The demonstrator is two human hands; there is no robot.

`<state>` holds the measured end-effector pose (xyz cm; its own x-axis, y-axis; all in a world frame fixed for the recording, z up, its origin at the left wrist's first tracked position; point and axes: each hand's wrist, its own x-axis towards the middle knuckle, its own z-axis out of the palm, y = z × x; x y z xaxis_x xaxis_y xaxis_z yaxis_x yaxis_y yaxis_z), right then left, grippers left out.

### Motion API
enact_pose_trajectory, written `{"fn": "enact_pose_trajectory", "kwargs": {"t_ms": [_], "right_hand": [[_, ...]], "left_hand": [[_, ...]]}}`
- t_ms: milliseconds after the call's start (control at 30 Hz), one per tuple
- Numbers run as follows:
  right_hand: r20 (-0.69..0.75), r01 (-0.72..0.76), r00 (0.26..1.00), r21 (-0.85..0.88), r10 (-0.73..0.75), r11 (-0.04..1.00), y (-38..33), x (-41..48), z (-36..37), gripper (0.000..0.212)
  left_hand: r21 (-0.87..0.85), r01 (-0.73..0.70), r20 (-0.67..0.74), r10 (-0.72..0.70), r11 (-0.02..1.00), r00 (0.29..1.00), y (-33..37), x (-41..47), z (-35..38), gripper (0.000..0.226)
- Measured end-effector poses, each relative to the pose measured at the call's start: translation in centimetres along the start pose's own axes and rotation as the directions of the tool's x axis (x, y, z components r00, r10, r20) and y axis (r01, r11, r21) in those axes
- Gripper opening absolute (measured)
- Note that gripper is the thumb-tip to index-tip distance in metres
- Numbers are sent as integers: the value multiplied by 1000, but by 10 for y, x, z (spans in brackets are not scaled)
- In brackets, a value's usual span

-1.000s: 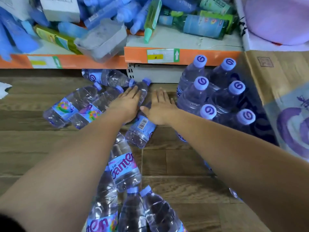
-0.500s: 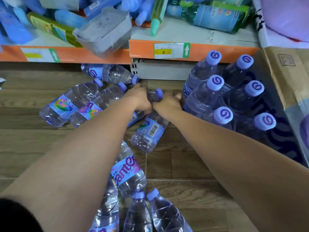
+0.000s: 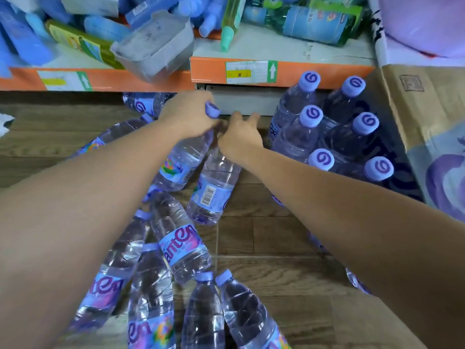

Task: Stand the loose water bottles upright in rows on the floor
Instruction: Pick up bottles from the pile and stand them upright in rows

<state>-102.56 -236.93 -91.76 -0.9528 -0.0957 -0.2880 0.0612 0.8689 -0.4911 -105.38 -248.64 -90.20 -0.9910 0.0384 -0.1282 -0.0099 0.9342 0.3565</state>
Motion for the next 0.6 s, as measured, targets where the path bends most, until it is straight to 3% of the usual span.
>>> {"fn": "enact_pose_trajectory", "kwargs": {"t_ms": [100,233,367,467,533,600], "right_hand": [[66,92,994,-123,-84,988,1,-9,-11,39],[105,212,977,-332,-188,919,5,-34,-25,40],[151,306,951,-304,-271,902,0,-68,-39,40],[222,363,924,-253,-312,897,-1,-90,-53,31],[224,384,917,-283,-328,879,2,-100,-64,19],[231,395,915,-336,-332,855,8,-110,-76,22]], "left_hand": [[228,-66,1,67,972,998,14,-11,-9,23],[326,-139,68,123,935,990,31,-30,-20,19],[335,-162,135,122,928,983,39,-56,-36,28],[331,-159,195,98,930,976,42,-79,-49,21],[330,-175,218,106,927,970,45,-94,-54,21],[328,-204,240,127,922,962,54,-110,-54,23]]}}
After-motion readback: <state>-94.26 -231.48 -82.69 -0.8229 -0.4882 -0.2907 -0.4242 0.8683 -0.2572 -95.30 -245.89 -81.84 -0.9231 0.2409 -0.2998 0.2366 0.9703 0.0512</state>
